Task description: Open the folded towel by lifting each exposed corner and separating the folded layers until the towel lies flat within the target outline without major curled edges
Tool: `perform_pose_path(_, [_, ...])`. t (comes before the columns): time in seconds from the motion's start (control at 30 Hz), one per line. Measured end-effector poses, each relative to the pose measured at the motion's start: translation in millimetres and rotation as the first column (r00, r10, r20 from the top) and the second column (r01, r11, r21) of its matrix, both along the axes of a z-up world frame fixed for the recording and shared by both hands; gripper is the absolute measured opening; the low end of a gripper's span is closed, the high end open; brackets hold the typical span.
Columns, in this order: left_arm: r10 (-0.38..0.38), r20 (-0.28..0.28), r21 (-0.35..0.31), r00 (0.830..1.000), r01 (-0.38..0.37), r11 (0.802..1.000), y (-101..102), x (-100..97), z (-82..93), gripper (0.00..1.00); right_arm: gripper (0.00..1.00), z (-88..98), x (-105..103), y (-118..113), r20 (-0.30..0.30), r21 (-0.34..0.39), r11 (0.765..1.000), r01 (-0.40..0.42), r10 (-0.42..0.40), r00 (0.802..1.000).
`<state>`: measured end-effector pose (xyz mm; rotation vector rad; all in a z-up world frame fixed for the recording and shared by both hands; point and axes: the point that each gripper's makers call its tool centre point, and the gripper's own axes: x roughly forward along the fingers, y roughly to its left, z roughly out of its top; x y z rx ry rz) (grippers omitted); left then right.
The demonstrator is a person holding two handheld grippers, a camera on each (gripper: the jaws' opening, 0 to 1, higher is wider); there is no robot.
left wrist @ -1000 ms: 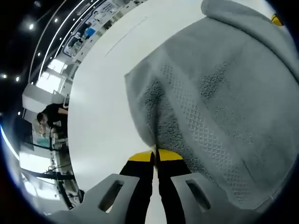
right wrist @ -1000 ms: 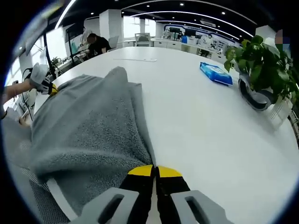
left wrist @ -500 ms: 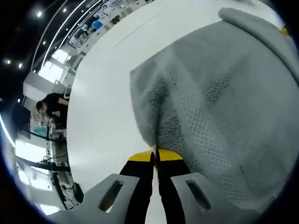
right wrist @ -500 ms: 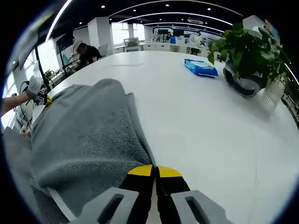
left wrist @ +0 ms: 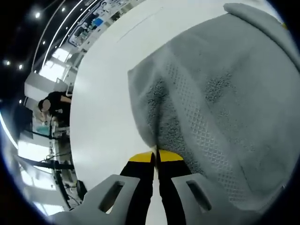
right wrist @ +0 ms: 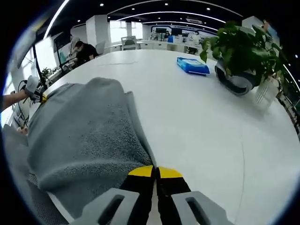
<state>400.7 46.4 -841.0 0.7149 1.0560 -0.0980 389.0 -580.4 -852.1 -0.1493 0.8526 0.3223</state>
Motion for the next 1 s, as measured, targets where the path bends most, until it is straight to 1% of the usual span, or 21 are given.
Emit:
perform_pose_path(0.1, [0.001, -0.006, 0.017, 1.0, -0.001, 1.0, 6, -2.6, 0.2, 0.01, 0.0, 0.1, -1, -8, -0.002, -0.015, 1.0, 0.01, -0.01, 1.0])
perform_pose_path(0.27, [0.023, -0.007, 0.02, 1.0, -0.023, 1.0, 16, -5.6, 0.6, 0.01, 0.0, -0.2, -2, -20, -0.004, -0.034, 0.999, 0.029, -0.029, 1.0])
perform_pose_path(0.4, [0.019, -0.023, 0.052, 1.0, -0.018, 0.999, 25, -8.9, 0.3, 0.01, 0.0, 0.0, -3, -29, -0.005, -0.042, 0.998, 0.043, -0.044, 0.999])
perform_pose_path(0.5, [-0.005, -0.022, 0.063, 1.0, 0.007, 0.998, 26, -10.5, 0.3, 0.01, 0.0, 0.0, -6, -35, -0.002, -0.043, 0.997, 0.058, -0.058, 0.998])
perform_pose_path(0.6, [-0.006, -0.015, 0.061, 1.0, 0.007, 0.998, 29, -12.0, 1.3, 0.01, 0.0, 0.3, -9, -40, 0.001, -0.046, 0.996, 0.071, -0.071, 0.997])
perform_pose_path(0.7, [0.015, -0.004, 0.033, 1.0, -0.015, 0.999, 31, -11.5, 1.8, 0.01, 0.0, 0.2, -12, -42, -0.001, -0.037, 0.996, 0.082, -0.083, 0.997])
perform_pose_path(0.83, [0.014, -0.013, 0.033, 1.0, -0.014, 0.999, 31, -11.1, 0.9, 0.01, 0.0, 0.3, -12, -41, 0.003, -0.054, 0.995, 0.085, -0.085, 0.996])
perform_pose_path(0.93, [-0.001, -0.022, 0.039, 1.0, 0.002, 0.999, 31, -11.3, 0.8, 0.01, 0.0, 0.6, -14, -42, 0.001, -0.057, 0.994, 0.09, -0.09, 0.996])
perform_pose_path(1.0, [0.013, -0.012, 0.023, 1.0, -0.012, 1.0, 32, -11.3, 1.0, 0.01, 0.0, 0.4, -15, -43, 0.006, -0.053, 0.995, 0.084, -0.084, 0.996])
